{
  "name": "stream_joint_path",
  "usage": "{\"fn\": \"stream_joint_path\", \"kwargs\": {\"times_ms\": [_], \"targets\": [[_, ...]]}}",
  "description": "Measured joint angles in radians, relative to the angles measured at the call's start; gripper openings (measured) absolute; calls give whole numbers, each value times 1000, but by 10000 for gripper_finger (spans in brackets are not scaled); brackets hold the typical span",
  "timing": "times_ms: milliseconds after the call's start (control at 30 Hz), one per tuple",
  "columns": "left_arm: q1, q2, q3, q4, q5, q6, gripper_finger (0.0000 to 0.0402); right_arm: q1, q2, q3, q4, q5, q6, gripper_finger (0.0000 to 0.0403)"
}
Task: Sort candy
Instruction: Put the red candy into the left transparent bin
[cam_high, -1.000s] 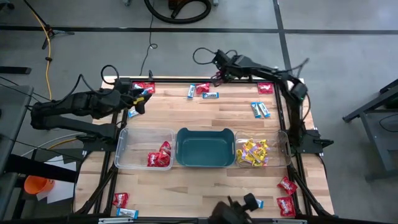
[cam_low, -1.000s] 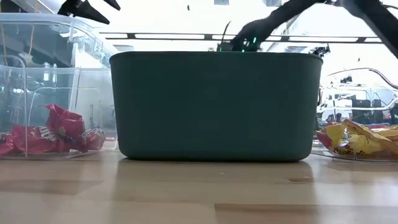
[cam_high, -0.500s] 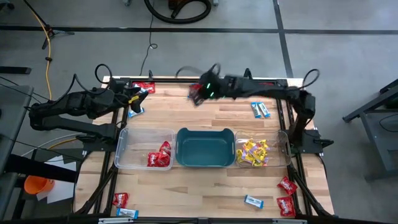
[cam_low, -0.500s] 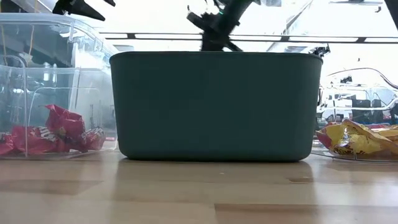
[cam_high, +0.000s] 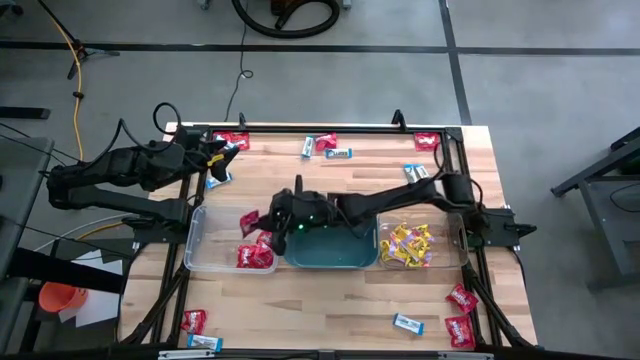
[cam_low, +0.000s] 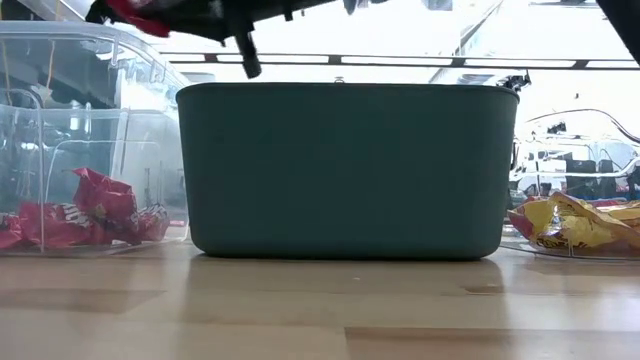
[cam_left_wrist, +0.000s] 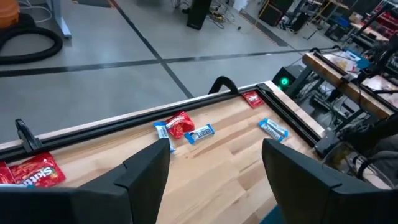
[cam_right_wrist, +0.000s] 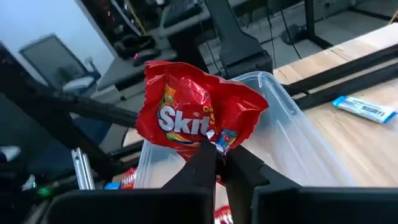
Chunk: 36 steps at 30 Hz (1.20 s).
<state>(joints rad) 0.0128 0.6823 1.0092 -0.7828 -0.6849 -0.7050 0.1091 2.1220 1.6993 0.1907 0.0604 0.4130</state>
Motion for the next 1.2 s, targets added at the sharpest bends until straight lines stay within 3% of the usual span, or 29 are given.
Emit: {"fn": "stream_joint_path", "kwargs": {"times_ms": [200, 467, 700, 867, 1033, 1200], "targets": [[0, 6, 0, 7, 0, 0, 241, 1, 29, -1, -39, -59, 65, 101], [0, 26, 0, 30, 0, 0, 241, -3, -62, 0, -223, -109, -88, 247], [0, 70, 0, 30, 0, -24, 241, -29, -253, 1, -654, -114, -205, 272], [0, 118, 0, 32, 19, -53, 241, 28, -395, -46, -932, -66, -222, 272], [0, 157, 0, 35, 198, -55, 241, 182, -614, -294, -1074, -45, 32, 272], [-1, 184, 0, 34, 273, -42, 241, 435, -841, -571, -988, -74, 582, 272]]}}
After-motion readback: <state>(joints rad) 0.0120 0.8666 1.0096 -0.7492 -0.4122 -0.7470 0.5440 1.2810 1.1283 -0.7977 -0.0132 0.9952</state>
